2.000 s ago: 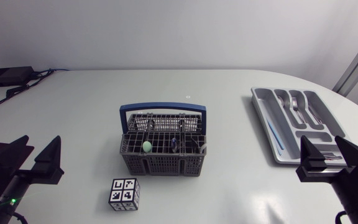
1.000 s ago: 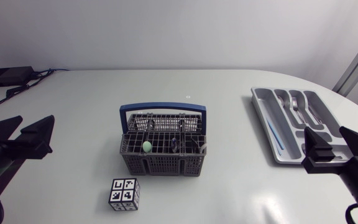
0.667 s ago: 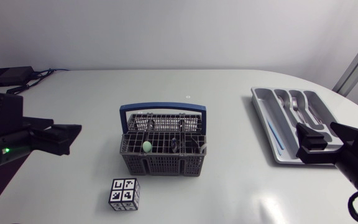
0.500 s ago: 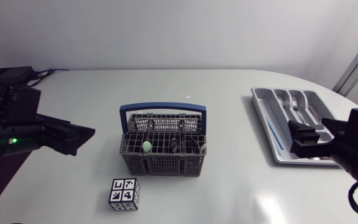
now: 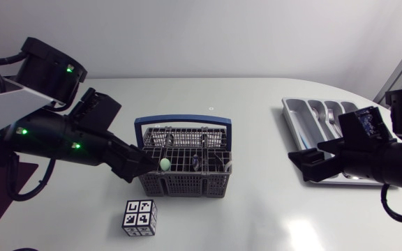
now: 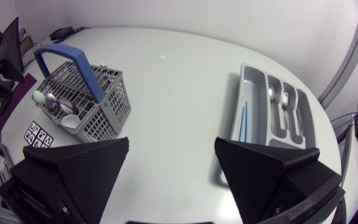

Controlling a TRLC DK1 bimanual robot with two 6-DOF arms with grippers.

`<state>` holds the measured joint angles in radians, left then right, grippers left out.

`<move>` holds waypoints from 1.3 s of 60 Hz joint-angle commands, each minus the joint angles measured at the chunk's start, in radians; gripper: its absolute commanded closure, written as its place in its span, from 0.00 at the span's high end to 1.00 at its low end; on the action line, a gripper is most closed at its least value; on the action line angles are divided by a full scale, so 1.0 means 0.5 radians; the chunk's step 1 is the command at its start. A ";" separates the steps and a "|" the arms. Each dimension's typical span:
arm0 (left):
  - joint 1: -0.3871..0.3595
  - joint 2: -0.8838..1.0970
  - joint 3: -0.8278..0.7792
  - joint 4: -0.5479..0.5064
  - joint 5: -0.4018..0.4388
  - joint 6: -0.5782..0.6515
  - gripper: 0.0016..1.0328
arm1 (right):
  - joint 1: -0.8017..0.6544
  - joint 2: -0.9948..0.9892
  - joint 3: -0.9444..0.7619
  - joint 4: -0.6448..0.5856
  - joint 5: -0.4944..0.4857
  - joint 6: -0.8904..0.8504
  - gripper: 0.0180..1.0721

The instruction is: Transfer all utensils from the basket to the drawer tray.

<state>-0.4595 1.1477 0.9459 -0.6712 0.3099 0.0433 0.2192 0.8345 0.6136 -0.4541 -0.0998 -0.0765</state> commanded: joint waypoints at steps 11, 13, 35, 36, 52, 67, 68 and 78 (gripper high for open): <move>-0.063 0.279 0.136 0.014 0.012 -0.084 0.66 | 0.059 0.227 0.141 -0.098 -0.067 -0.053 0.89; -0.066 0.309 0.148 0.011 0.012 -0.087 0.66 | 0.059 0.242 0.147 -0.104 -0.067 -0.056 0.89; -0.093 0.558 0.247 0.029 -0.028 -0.139 0.46 | 0.059 0.249 0.123 -0.058 -0.067 -0.074 0.89; -0.093 0.561 0.247 0.032 -0.028 -0.139 0.45 | 0.059 0.249 0.120 -0.058 -0.067 -0.074 0.89; -0.106 0.631 0.268 0.085 -0.083 -0.172 0.33 | 0.059 0.233 0.092 -0.046 -0.067 -0.105 0.89; -0.109 0.635 0.262 0.085 -0.080 -0.182 0.04 | 0.056 0.209 0.086 -0.046 -0.064 -0.117 0.89; -0.109 0.628 0.259 0.085 -0.080 -0.182 0.04 | 0.056 0.209 0.086 -0.046 -0.064 -0.120 0.89; -0.106 0.533 0.265 0.081 -0.068 -0.203 0.04 | 0.056 0.190 0.077 -0.055 -0.064 -0.129 0.89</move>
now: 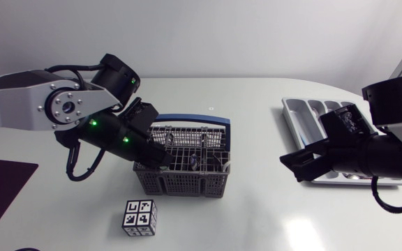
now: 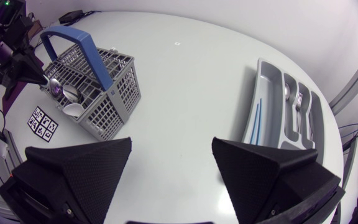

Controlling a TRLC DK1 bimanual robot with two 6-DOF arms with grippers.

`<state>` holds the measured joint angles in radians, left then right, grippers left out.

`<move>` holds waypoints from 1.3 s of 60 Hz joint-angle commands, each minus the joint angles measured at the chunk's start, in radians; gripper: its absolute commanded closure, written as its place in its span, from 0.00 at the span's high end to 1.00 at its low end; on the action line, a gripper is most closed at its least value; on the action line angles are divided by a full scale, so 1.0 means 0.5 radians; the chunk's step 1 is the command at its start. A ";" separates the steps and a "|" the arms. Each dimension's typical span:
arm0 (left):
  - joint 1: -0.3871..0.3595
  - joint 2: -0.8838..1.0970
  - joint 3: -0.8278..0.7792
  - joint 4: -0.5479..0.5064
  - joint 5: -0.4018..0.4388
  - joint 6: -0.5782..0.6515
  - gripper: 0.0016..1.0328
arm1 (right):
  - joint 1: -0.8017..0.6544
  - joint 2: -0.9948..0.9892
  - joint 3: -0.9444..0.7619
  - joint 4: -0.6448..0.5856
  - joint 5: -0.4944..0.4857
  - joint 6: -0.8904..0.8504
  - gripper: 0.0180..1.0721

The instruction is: Transfer all utensils from the basket to the drawer tray.

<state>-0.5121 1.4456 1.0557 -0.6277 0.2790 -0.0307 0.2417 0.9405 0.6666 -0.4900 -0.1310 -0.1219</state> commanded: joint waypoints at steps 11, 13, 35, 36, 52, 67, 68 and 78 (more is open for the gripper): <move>-0.010 -0.170 0.150 -0.137 0.019 -0.064 0.04 | 0.014 -0.034 -0.029 0.001 -0.002 -0.051 0.89; -0.010 -0.198 0.186 -0.180 0.019 -0.064 0.04 | 0.014 -0.034 -0.029 -0.005 -0.002 -0.054 0.89; -0.043 -0.443 0.444 -0.585 0.062 -0.071 0.04 | 0.020 -0.108 0.029 -0.124 -0.008 -0.134 0.90; -0.046 -0.452 0.450 -0.595 0.062 -0.067 0.04 | 0.026 -0.120 0.029 -0.134 -0.008 -0.134 0.90; -0.129 -0.673 0.555 -0.733 0.065 -0.034 0.04 | 0.109 -0.393 0.047 -0.164 -0.017 -0.213 0.95; -0.301 -0.719 0.349 -0.570 0.218 0.052 0.03 | 0.225 -0.454 0.099 -0.250 -0.207 -0.204 0.95; -0.332 -0.719 0.306 -0.530 0.240 0.064 0.04 | 0.268 -0.461 0.106 -0.259 -0.284 -0.204 0.95; -0.507 -0.679 0.159 -0.389 0.368 0.126 0.03 | 0.554 -0.445 0.130 -0.281 -0.339 -0.204 0.95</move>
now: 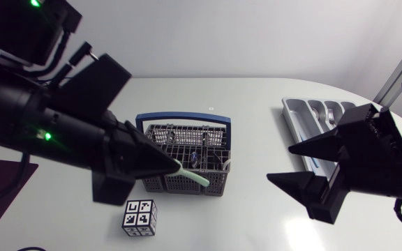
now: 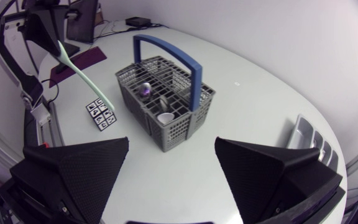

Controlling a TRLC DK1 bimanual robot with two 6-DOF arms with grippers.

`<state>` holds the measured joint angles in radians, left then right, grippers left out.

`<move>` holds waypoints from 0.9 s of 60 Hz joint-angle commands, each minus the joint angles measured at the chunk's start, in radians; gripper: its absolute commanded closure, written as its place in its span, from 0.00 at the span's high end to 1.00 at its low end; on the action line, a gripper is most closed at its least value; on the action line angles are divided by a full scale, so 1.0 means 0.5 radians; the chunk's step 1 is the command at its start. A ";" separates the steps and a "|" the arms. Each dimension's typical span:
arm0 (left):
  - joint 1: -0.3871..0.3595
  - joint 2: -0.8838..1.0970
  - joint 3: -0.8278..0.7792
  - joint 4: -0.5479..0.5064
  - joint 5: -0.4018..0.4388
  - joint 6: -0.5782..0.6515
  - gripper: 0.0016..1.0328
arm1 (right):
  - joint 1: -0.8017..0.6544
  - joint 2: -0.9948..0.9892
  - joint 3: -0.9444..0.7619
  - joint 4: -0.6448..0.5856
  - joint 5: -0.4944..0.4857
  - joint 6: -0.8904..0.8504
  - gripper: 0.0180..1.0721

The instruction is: Transfer all utensils from the basket to the drawer tray.

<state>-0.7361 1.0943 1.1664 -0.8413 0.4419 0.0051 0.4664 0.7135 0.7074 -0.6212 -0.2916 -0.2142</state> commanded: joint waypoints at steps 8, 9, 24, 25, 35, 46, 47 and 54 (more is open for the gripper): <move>-0.142 0.063 -0.072 0.047 0.165 0.100 0.03 | 0.439 0.027 0.058 -0.015 -0.015 -0.029 0.95; -0.145 0.069 -0.075 0.051 0.199 0.103 0.03 | 0.488 0.039 0.058 -0.012 -0.015 -0.038 0.95; -0.221 0.186 -0.078 0.097 0.343 0.155 0.03 | 0.706 0.144 0.039 0.083 -0.196 -0.151 0.86; -0.224 0.189 -0.075 0.097 0.349 0.155 0.03 | 0.718 0.144 0.039 0.092 -0.196 -0.158 0.86; -0.231 0.241 -0.056 0.106 0.377 0.168 0.03 | 0.810 0.156 0.006 0.181 -0.233 -0.225 0.59; -0.231 0.251 -0.047 0.109 0.392 0.177 0.03 | 0.838 0.217 -0.053 0.276 -0.230 -0.256 0.41; -0.231 0.251 -0.047 0.109 0.392 0.180 0.03 | 0.838 0.227 -0.056 0.279 -0.230 -0.259 0.40; -0.228 0.247 -0.047 0.109 0.402 0.183 0.03 | 0.838 0.266 -0.083 0.313 -0.221 -0.277 0.40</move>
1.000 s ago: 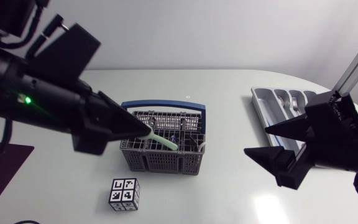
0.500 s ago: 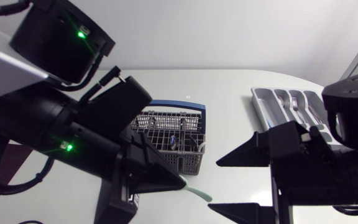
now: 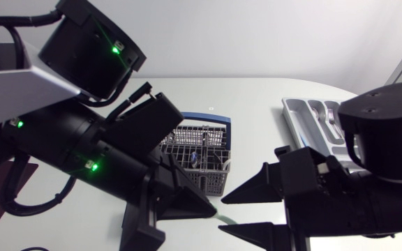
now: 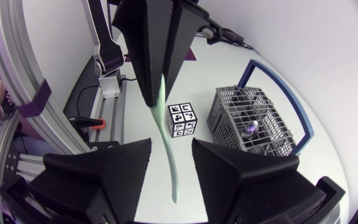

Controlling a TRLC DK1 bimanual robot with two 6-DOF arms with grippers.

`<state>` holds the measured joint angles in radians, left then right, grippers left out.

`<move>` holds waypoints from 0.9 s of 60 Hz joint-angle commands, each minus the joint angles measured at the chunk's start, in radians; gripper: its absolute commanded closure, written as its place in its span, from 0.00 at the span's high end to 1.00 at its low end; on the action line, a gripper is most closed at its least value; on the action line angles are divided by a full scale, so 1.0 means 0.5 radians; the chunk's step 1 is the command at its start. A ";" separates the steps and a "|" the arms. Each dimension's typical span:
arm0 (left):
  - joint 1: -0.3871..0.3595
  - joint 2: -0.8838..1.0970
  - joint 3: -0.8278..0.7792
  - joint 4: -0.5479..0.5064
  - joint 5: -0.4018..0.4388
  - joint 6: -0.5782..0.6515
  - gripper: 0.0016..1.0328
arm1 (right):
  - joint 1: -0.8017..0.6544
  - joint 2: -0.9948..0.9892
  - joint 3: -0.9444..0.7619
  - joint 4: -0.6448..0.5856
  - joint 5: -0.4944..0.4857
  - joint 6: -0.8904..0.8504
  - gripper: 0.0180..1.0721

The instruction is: Transfer all utensils from the basket to the drawer tray.

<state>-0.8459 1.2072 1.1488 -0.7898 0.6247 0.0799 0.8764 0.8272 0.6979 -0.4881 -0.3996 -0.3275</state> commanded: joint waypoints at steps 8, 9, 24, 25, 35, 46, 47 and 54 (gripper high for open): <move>-0.002 0.015 -0.021 0.015 0.039 0.033 0.03 | 0.017 0.048 -0.083 0.074 -0.005 -0.054 0.31; -0.002 0.015 -0.021 0.015 0.039 0.033 0.03 | 0.017 0.048 -0.083 0.074 -0.005 -0.054 0.31; 0.026 -0.003 -0.027 0.021 0.039 0.033 0.04 | 0.011 0.061 -0.086 0.056 -0.017 -0.041 0.05; 0.026 -0.006 -0.024 0.024 0.039 0.033 0.04 | 0.011 0.061 -0.086 0.053 -0.017 -0.041 0.05; 0.078 -0.006 0.025 0.024 0.039 0.006 0.39 | 0.017 0.033 -0.086 0.010 -0.041 -0.045 0.05; 0.293 -0.070 0.135 0.147 0.039 -0.105 0.64 | 0.002 -0.010 -0.110 -0.079 -0.029 -0.081 0.05; 0.314 -0.080 0.135 0.181 0.039 -0.129 0.64 | -0.007 -0.019 -0.116 -0.091 -0.026 -0.091 0.05; 0.425 -0.104 0.123 0.319 0.036 -0.221 0.64 | -0.204 -0.130 -0.144 -0.208 -0.020 -0.229 0.05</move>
<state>-0.6621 1.1759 1.1831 -0.6525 0.6312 0.0177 0.8394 0.8028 0.6559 -0.5579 -0.4152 -0.3801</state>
